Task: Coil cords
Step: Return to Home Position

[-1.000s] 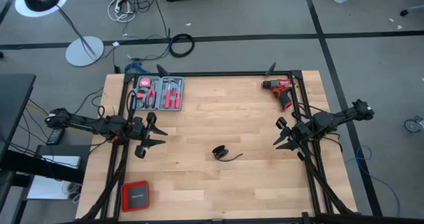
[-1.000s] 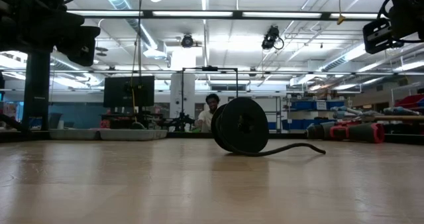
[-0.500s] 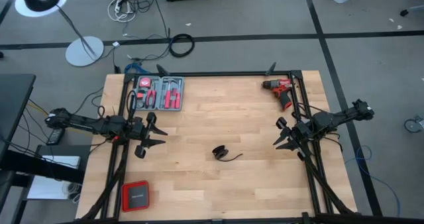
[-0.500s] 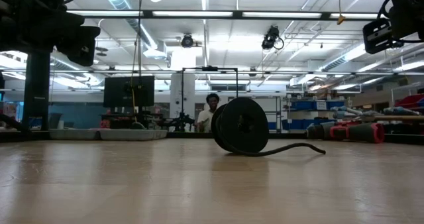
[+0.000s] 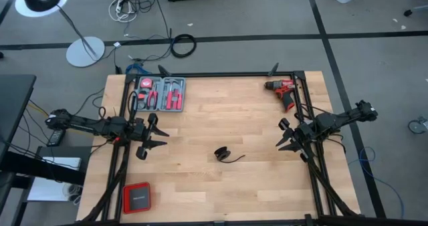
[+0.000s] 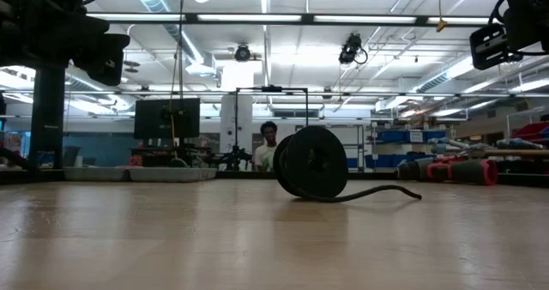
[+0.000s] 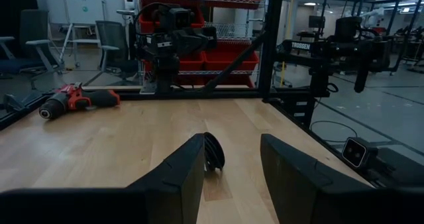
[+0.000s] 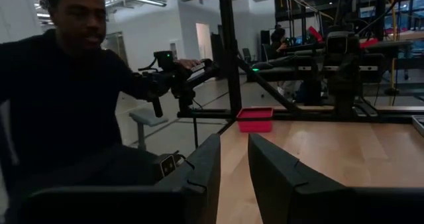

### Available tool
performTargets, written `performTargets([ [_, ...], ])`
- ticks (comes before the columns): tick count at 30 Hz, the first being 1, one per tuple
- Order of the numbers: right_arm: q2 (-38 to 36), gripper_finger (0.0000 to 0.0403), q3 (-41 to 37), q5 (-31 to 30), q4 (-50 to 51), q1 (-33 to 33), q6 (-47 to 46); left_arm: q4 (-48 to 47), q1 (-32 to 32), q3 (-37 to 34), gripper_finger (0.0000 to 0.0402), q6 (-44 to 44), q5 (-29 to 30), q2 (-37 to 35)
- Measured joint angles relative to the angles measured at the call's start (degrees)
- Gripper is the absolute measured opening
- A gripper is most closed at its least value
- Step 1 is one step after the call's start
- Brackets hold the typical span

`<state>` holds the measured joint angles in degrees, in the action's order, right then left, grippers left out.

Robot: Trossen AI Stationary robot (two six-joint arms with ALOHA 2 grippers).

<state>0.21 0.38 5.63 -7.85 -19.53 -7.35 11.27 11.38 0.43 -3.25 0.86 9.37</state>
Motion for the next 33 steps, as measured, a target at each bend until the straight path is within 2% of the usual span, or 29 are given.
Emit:
performTargets([
  [33,0.0,0.0079,0.0,0.0,0.0,0.0,0.0,0.0,0.0,0.0,0.0152,0.0,0.0,-1.2],
])
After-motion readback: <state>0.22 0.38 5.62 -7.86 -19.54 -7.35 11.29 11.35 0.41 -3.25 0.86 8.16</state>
